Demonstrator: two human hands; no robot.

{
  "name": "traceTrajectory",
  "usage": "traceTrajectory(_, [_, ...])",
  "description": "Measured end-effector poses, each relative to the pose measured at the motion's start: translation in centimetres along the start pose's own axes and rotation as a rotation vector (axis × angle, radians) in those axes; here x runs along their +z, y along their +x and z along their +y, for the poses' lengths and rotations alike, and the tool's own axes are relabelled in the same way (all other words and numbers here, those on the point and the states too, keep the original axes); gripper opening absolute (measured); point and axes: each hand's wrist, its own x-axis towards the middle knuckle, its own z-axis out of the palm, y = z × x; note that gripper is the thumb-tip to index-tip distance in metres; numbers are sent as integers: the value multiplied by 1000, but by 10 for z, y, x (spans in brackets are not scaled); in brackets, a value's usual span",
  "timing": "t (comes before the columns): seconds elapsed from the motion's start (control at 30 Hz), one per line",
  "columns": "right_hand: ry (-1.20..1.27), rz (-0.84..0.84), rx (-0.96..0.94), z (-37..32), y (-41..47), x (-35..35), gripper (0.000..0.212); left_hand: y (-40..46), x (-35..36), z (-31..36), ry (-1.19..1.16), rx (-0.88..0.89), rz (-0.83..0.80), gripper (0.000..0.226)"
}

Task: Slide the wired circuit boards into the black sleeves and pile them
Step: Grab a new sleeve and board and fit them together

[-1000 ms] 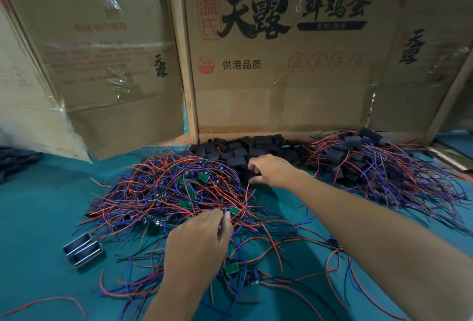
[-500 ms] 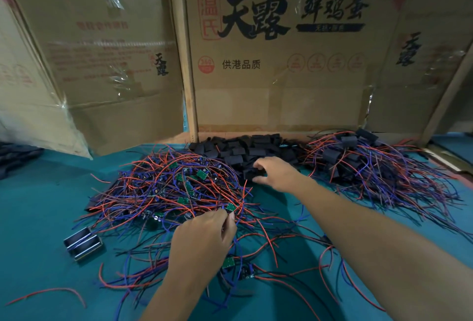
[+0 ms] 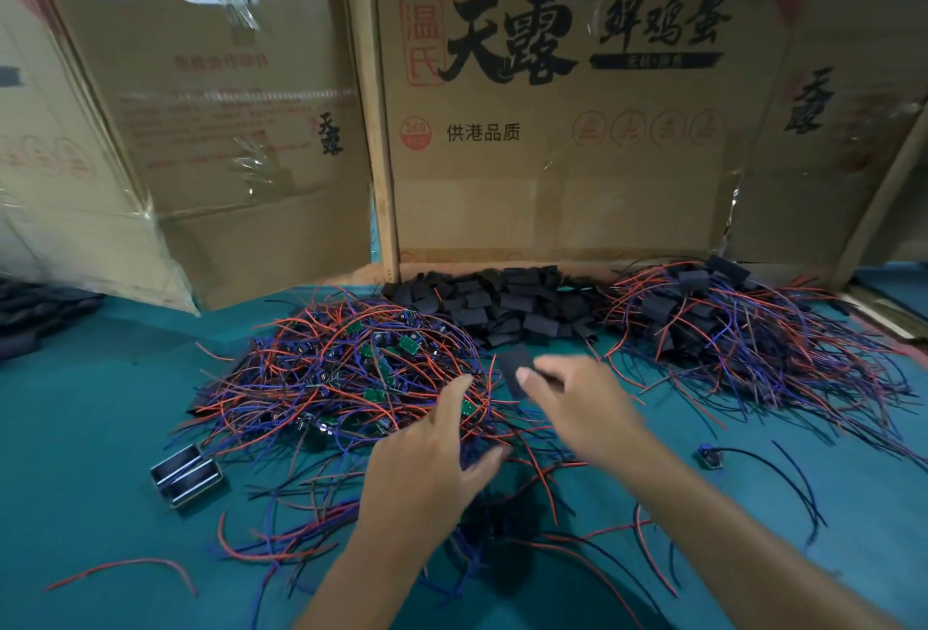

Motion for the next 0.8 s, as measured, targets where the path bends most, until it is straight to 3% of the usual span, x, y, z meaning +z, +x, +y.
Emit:
traceTrajectory(0.07, [73, -81, 10, -14, -33, 2, 46, -3, 2, 6, -40, 58, 9, 79])
traceTrajectory(0.13, [219, -166, 62, -23, -54, 4, 40, -6, 1, 14, -85, 143, 22, 66])
traceTrajectory(0.2, [524, -211, 163, -27, -64, 1, 35, -8, -3, 21, -219, 157, 15, 55])
traceTrajectory(0.3, [1059, -382, 326, -21, -68, -7, 26, -11, -3, 20, -519, 60, -94, 62])
traceTrajectory(0.37, [1197, -482, 369, -11, -71, -11, 40, -12, -1, 21, -565, 106, -131, 69])
traceTrajectory(0.43, [1233, -485, 412, -5, -69, -12, 51, -9, -1, 16, -561, 146, -178, 78])
traceTrajectory(0.5, [1210, -406, 451, 1, -66, -15, 53, -1, -7, -2, -578, 34, -144, 72])
traceTrajectory(0.57, [1187, -303, 458, 3, -63, -19, 43, 9, -15, -32, -517, -157, -16, 38])
traceTrajectory(0.63, [1208, -206, 472, 6, -60, -23, 36, 12, -23, -59, -391, -243, 6, 3])
traceTrajectory(0.8, [1199, -108, 540, 11, -58, -24, 32, 10, -20, -74, -268, -153, -263, 15])
